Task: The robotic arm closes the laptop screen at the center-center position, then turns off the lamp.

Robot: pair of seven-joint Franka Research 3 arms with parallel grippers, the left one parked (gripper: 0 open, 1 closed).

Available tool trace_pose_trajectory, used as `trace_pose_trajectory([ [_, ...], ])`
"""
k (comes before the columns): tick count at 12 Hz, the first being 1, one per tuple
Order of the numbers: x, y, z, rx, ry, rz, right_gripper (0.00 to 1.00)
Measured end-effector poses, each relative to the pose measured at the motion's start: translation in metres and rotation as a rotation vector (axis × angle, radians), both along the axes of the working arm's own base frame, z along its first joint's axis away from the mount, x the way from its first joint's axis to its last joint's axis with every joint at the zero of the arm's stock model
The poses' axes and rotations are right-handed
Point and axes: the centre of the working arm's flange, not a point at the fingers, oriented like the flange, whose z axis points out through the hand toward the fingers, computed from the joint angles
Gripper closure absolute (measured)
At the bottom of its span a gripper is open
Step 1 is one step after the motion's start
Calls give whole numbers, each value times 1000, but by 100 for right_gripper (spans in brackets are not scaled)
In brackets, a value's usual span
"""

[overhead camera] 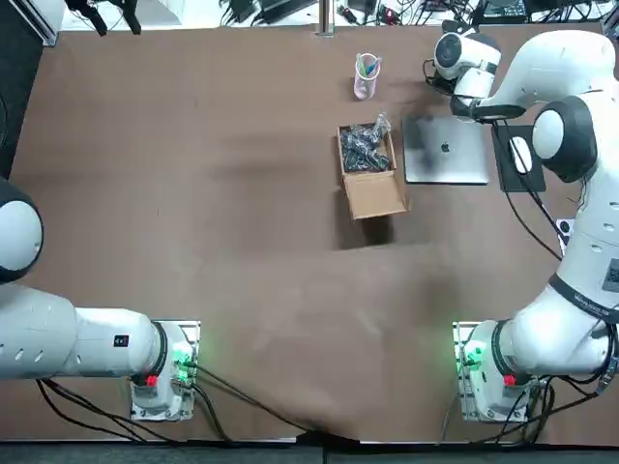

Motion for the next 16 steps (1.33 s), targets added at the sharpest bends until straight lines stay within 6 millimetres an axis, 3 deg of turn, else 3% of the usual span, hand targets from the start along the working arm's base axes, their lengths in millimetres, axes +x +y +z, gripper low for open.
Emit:
trace_pose_trajectory([
  [16, 8, -7, 0, 19, -17, 0, 98],
])
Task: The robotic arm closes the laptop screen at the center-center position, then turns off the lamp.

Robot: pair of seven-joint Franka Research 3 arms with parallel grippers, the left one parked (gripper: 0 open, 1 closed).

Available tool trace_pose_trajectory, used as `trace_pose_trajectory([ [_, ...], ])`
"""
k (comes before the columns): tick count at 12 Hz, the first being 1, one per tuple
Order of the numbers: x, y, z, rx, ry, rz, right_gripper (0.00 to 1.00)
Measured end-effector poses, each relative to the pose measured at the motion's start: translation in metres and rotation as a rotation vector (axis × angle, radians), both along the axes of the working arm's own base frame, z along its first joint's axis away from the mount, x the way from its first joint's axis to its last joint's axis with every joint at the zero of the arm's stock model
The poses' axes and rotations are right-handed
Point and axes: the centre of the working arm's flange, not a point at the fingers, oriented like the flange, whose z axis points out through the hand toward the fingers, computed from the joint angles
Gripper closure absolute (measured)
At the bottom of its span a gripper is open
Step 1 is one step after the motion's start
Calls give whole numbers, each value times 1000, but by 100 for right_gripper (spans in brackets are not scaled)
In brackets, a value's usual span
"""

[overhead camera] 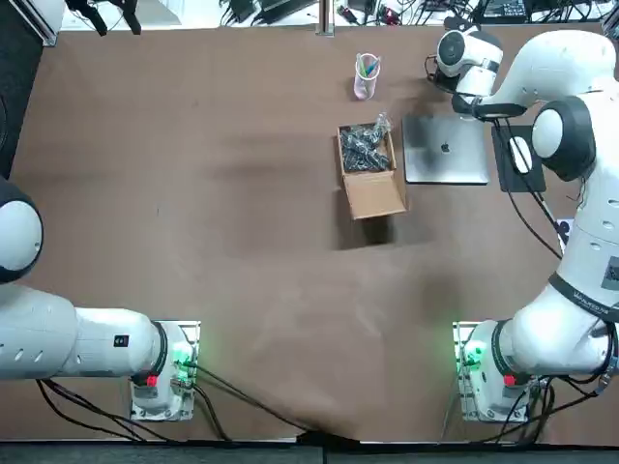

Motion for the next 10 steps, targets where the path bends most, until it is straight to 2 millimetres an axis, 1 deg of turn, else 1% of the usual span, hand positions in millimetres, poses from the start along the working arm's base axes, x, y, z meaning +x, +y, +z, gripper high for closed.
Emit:
trace_pose_trajectory([
  [10, 1, -1, 0, 3, -2, 0, 98],
])
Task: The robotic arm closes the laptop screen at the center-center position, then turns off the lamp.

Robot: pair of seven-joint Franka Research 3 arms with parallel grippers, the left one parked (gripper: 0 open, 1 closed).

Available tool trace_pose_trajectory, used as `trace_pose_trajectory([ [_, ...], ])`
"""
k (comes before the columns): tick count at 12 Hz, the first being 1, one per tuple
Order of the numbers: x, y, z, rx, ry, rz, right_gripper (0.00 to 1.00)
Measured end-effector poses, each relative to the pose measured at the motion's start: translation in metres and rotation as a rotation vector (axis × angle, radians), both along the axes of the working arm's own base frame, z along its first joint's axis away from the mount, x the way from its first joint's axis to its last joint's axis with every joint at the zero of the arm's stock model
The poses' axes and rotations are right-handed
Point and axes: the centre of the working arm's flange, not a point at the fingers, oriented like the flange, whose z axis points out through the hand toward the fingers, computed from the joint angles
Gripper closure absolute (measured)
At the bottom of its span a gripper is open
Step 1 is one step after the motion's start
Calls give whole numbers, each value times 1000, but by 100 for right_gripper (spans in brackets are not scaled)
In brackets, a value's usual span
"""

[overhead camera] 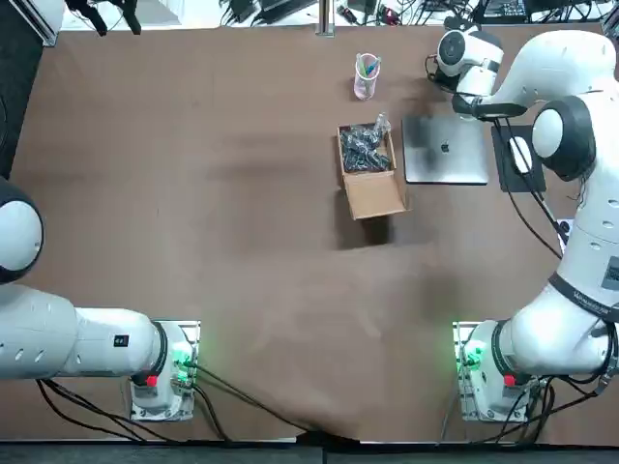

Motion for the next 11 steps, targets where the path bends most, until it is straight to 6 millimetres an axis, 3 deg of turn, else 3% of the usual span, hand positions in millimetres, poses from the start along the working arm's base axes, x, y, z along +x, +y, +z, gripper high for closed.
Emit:
trace_pose_trajectory([
  [11, 2, -4, 2, 2, -6, -5, 98],
])
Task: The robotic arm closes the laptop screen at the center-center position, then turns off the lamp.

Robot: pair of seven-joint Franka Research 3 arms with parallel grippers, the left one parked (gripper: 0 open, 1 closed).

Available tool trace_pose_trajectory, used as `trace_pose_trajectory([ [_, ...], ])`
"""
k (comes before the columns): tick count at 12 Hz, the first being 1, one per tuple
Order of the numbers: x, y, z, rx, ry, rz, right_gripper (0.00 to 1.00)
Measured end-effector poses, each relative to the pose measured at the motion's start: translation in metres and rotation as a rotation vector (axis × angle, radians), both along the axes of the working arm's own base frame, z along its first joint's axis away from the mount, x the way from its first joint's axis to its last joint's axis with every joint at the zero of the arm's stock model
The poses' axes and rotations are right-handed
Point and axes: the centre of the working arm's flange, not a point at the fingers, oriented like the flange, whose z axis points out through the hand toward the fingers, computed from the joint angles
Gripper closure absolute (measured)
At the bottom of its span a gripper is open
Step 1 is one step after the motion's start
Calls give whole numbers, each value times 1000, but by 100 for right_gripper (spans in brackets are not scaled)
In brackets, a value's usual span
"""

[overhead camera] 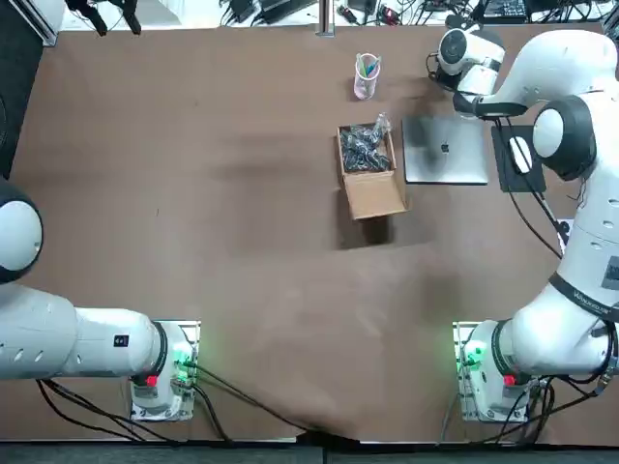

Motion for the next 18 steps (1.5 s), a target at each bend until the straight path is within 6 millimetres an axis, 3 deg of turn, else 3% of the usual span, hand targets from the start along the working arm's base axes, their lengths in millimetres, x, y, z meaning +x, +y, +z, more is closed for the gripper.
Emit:
trace_pose_trajectory([
  [13, 4, -5, 0, -1, -4, -2, 98],
  [18, 14, -11, 16, -19, -24, 19, 98],
])
